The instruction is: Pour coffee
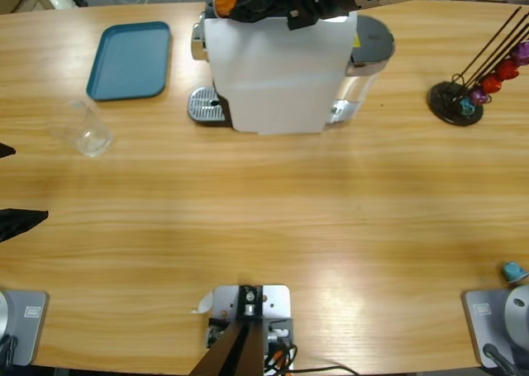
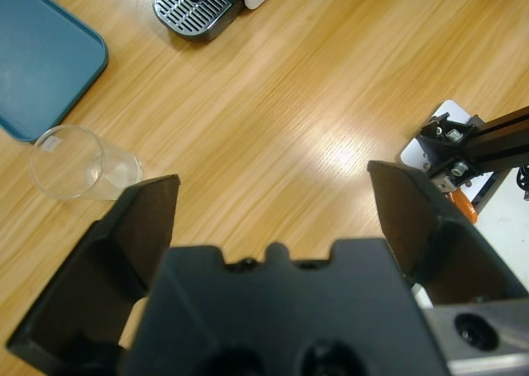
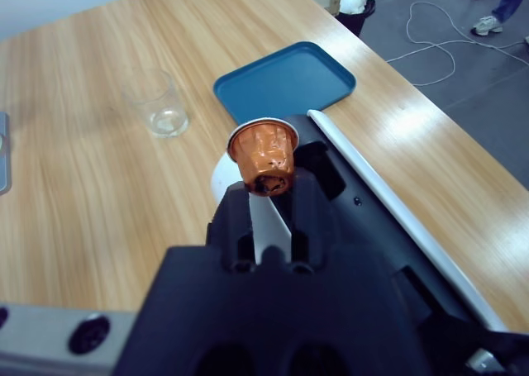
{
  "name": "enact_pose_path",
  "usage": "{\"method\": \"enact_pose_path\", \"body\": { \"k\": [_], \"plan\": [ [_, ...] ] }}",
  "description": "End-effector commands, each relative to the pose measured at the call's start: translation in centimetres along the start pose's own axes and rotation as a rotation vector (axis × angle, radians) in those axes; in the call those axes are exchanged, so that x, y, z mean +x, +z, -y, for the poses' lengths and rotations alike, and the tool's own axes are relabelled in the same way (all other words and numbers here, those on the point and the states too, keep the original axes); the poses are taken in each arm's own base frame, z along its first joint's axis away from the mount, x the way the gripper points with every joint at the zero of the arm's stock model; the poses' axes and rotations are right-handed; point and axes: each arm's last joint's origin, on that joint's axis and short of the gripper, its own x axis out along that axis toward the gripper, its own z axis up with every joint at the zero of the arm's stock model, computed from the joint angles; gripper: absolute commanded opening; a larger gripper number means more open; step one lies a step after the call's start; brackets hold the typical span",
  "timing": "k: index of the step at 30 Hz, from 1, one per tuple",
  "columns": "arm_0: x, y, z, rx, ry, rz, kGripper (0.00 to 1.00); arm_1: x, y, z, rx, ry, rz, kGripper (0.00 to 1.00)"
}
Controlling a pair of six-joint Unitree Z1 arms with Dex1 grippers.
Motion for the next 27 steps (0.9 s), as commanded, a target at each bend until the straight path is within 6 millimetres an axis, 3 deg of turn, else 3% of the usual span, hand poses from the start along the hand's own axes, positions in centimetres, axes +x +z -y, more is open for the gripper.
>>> {"method": "enact_pose_path", "body": {
  "k": [1, 6, 8, 11, 17, 19, 22, 25, 26, 27],
  "plan": [
    [0.4, -1.0, -0.1, 0.005, 0.013, -0.007, 1.0, 0.6, -2.7, 1.8, 0.058, -0.07, -0.094, 0.088],
    [0.4, -1.0, -0.2, 0.006, 0.014, -0.008, 1.0, 0.5, -2.6, 1.8, 0.062, -0.093, -0.092, 0.489],
    [0.4, -1.0, -0.2, 0.005, 0.014, -0.007, 1.0, 0.4, -2.6, 1.9, 0.065, -0.104, -0.092, 0.585],
    [0.4, -1.0, -0.2, 0.005, 0.013, -0.006, 1.0, 0.3, -2.5, 1.9, 0.065, -0.107, -0.087, 0.699],
    [0.4, -1.1, -0.2, 0.005, 0.013, -0.006, 1.0, -0.2, -2.3, 1.6, 0.061, -0.101, -0.072, 0.742],
    [0.4, -1.0, -0.2, 0.005, 0.013, -0.004, 1.0, -0.2, -1.5, 0.1, 0.049, -0.038, -0.049, 0.717],
    [0.4, -0.8, -0.1, 0.003, 0.011, 0.01, 1.0, -0.4, -0.2, -4.1, 0.054, 0.115, -0.014, 0.434],
    [0.4, -0.7, -0.1, 0.003, 0.01, 0.016, 1.0, -2.1, -0.8, -6.7, 0.195, 0.168, -0.044, 0.306],
    [0.4, -0.6, -0.1, 0.003, 0.01, 0.017, 1.0, -3.0, -1.2, -7.1, 0.224, 0.164, -0.053, 0.1],
    [0.3, -0.6, -0.1, 0.002, 0.01, 0.018, 1.0, -4.1, -1.8, -7.4, 0.245, 0.145, -0.057, 0.001]
  ]
}}
